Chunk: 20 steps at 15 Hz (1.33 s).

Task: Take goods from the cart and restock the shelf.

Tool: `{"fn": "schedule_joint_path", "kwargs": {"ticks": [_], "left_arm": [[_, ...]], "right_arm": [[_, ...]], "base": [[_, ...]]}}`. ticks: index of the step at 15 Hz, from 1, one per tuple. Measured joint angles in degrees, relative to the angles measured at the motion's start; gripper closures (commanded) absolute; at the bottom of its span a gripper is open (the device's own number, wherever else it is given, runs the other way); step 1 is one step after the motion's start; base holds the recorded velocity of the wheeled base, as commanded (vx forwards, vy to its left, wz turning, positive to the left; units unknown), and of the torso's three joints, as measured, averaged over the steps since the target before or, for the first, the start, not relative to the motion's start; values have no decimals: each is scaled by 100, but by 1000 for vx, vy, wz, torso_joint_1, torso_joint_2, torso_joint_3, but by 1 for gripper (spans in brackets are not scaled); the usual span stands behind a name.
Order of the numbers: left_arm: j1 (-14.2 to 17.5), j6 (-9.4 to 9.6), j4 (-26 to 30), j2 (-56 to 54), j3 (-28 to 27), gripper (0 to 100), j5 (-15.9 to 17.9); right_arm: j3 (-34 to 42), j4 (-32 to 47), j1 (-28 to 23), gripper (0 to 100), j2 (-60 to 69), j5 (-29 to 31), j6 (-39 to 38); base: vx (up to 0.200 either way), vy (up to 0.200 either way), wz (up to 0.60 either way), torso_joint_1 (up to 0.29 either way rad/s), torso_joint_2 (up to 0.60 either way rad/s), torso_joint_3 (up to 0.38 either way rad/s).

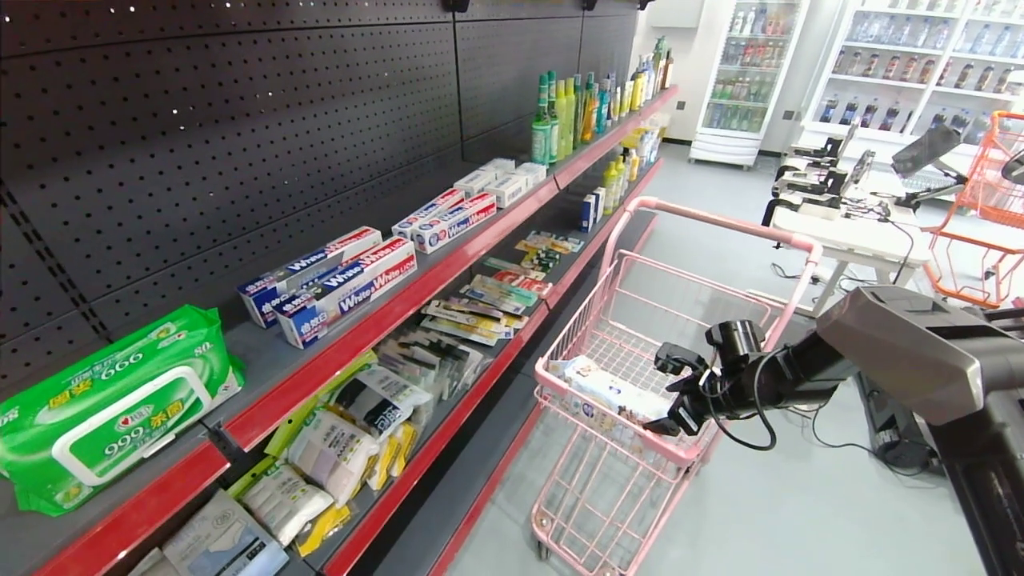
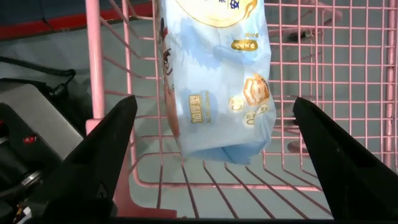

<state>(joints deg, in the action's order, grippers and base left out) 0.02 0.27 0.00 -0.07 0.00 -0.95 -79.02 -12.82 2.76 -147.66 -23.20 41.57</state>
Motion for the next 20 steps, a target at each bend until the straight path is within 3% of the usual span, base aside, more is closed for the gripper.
{"fn": "schedule_joint_path", "kwargs": {"ticks": [20], "left_arm": [[5,-2,2,0,0,0,0]], "right_arm": [[77,21,27,0,1,-44,-265]], "base": [[0,0,0,-42,94,51]]}}
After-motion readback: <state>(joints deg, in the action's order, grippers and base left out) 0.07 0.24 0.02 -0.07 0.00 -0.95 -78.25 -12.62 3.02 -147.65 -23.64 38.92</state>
